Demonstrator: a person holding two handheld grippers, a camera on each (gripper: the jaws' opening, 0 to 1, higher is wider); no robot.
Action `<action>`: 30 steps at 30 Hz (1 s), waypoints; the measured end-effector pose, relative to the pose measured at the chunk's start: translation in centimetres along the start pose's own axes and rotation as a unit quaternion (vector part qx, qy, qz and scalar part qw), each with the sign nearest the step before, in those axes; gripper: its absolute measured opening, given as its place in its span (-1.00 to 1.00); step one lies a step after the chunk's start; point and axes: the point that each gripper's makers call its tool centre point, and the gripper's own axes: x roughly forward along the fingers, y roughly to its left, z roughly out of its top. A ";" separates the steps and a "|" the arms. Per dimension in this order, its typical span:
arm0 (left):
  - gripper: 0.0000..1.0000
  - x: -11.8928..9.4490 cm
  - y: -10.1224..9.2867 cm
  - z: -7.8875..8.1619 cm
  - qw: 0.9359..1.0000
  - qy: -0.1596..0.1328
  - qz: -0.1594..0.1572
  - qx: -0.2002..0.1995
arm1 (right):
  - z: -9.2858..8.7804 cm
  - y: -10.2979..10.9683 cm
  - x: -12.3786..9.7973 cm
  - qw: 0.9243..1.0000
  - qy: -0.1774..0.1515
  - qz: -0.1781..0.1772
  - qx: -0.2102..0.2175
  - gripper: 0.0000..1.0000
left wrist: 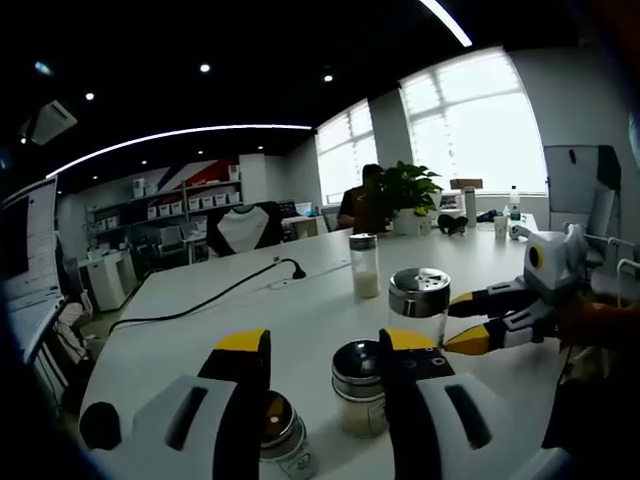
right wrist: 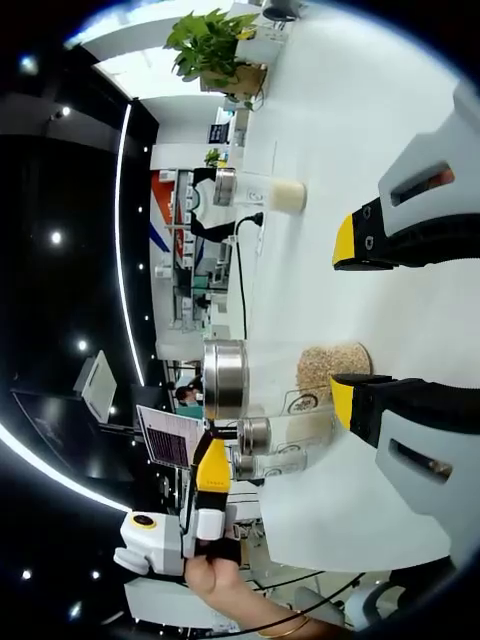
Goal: Rotate the seasoning bottle until the label or dispensing opening points toward the visible target arrow and the bottle remains upright within the marked orientation range
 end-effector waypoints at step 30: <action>0.19 0.7 -0.9 0.5 1.000 0.001 -0.015 0.005 | 0.2 -1.6 -0.3 1.000 0.002 -0.014 -0.006 0.25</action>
